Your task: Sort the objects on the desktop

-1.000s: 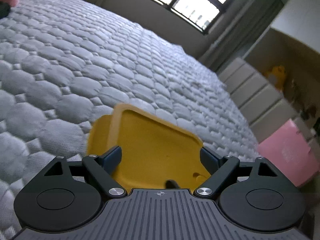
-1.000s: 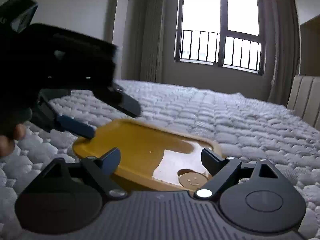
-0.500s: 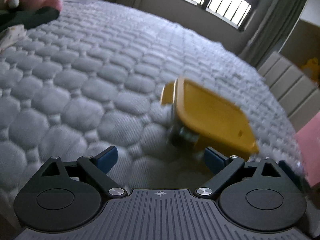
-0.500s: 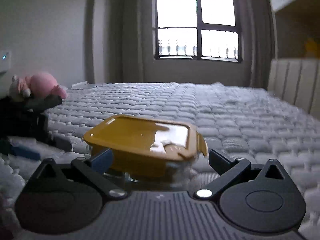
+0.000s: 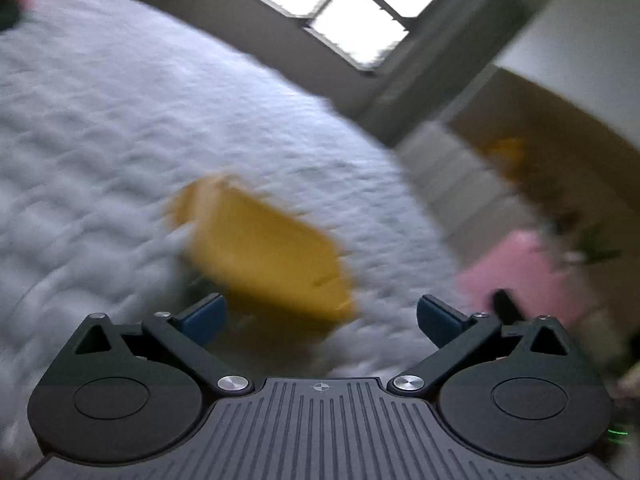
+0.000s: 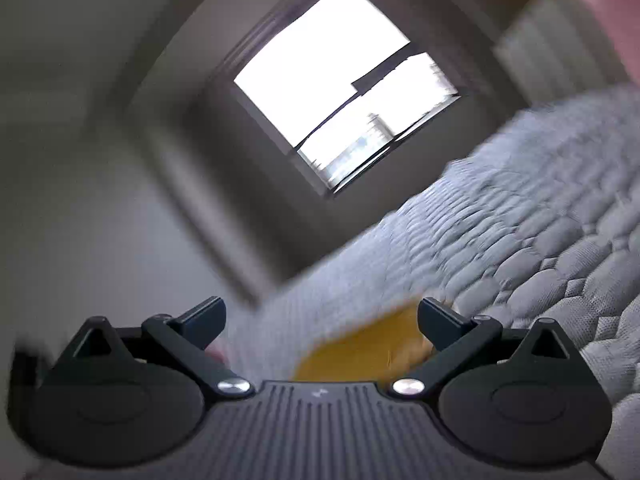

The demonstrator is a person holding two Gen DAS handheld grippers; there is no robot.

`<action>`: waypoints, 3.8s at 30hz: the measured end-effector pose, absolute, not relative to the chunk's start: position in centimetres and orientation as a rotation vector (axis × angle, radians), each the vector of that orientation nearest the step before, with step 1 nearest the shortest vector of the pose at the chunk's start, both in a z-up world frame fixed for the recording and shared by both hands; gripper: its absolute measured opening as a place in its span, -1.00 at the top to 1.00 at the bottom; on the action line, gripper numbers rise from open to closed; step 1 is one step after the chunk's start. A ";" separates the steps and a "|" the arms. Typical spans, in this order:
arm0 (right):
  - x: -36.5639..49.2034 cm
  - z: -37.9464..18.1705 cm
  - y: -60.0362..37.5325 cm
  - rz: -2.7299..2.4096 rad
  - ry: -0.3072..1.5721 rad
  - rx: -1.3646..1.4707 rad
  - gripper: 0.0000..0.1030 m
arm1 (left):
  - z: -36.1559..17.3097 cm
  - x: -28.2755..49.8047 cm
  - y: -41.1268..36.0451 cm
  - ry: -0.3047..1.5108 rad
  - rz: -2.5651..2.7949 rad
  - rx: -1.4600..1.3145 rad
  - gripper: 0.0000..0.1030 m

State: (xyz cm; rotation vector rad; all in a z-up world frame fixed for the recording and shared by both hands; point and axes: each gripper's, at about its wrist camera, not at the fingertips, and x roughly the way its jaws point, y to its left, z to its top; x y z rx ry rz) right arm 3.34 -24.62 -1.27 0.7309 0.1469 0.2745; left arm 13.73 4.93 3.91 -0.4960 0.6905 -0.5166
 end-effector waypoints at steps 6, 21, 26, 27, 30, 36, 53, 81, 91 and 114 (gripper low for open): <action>13.8 -3.3 -27.6 0.431 0.364 0.971 -1.00 | 1.9 21.7 2.1 0.792 -0.512 -0.343 -1.00; 18.5 -5.2 -25.6 0.516 0.540 0.866 -0.99 | -1.6 22.8 5.7 0.774 -0.574 -0.605 -1.00; 18.3 -5.4 -25.0 0.542 0.515 0.818 -0.99 | -1.6 23.2 5.3 0.765 -0.569 -0.605 -1.00; 18.3 -5.4 -25.1 0.547 0.518 0.824 -0.99 | -1.5 23.0 5.2 0.765 -0.562 -0.602 -1.00; 17.9 -5.3 -25.6 0.562 0.534 0.854 -0.99 | -1.0 21.3 5.0 0.747 -0.502 -0.584 -1.00; 11.3 -3.4 -25.6 0.494 0.416 0.759 -1.00 | 0.1 14.0 4.2 0.693 -0.328 -0.419 -1.00; 2.6 -4.4 -17.4 -0.002 0.574 0.202 -1.00 | -3.4 6.6 2.3 0.838 -0.115 -0.201 -1.00; 1.5 -4.6 -17.0 0.034 0.531 0.212 -1.00 | -2.0 4.6 1.3 0.693 0.021 -0.021 -1.00; 1.7 -5.1 -17.1 0.048 0.549 0.227 -1.00 | -2.1 4.5 1.5 0.683 0.011 -0.045 -1.00; 1.4 -5.3 -17.0 0.061 0.552 0.241 -1.00 | -2.4 4.5 1.9 0.704 0.028 -0.073 -1.00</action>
